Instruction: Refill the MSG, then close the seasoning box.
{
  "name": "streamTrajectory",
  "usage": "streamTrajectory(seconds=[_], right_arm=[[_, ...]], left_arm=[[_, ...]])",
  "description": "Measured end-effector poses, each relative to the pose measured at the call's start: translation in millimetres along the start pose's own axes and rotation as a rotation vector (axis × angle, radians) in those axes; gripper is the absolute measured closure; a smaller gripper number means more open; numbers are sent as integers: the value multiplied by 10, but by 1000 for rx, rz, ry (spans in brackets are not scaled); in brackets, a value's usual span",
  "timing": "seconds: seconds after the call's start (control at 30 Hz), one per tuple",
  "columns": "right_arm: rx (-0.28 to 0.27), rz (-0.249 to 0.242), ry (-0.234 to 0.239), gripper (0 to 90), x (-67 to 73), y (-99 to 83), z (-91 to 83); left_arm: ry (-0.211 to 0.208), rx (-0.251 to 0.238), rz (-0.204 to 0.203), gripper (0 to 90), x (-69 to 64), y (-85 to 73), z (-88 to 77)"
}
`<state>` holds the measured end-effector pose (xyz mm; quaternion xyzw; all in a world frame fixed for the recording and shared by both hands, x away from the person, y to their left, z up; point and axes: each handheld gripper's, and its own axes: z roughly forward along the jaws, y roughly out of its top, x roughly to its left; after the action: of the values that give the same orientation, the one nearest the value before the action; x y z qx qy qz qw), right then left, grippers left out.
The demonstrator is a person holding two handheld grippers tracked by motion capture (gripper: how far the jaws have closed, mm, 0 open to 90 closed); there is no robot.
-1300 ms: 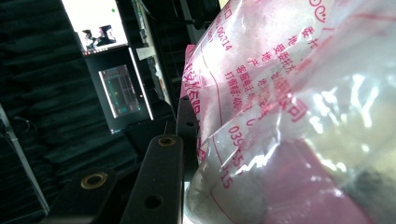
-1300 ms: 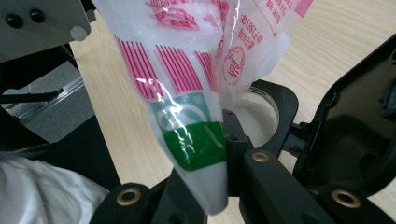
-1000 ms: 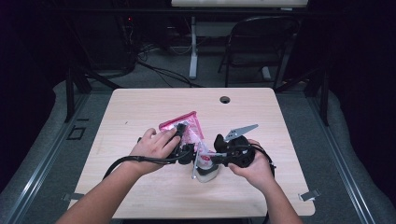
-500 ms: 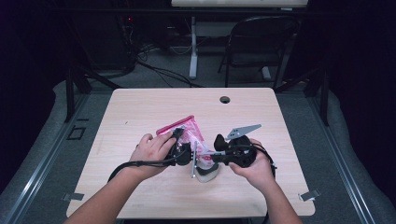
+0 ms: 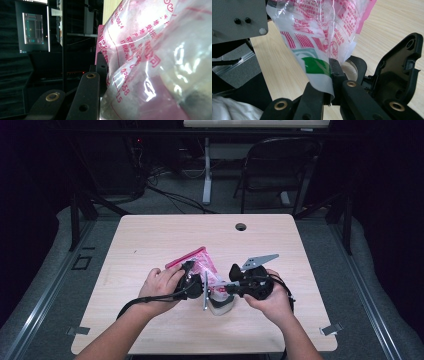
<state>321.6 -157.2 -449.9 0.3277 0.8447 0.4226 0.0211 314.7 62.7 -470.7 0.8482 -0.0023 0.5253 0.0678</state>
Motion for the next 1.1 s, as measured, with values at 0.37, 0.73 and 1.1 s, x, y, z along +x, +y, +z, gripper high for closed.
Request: streamTrajectory(seconds=[0.37, 0.73, 1.1], right_arm=[[-8, -4, 0, 900, 16, 8, 7], [-9, -5, -5, 900, 27, 14, 17], [-32, 4, 10, 893, 18, 18, 20]], left_arm=[[-39, -2, -82, 792, -59, -49, 9], [-99, -4, -193, 794, -116, -99, 37], [-187, -19, -320, 796, -170, -162, 110]])
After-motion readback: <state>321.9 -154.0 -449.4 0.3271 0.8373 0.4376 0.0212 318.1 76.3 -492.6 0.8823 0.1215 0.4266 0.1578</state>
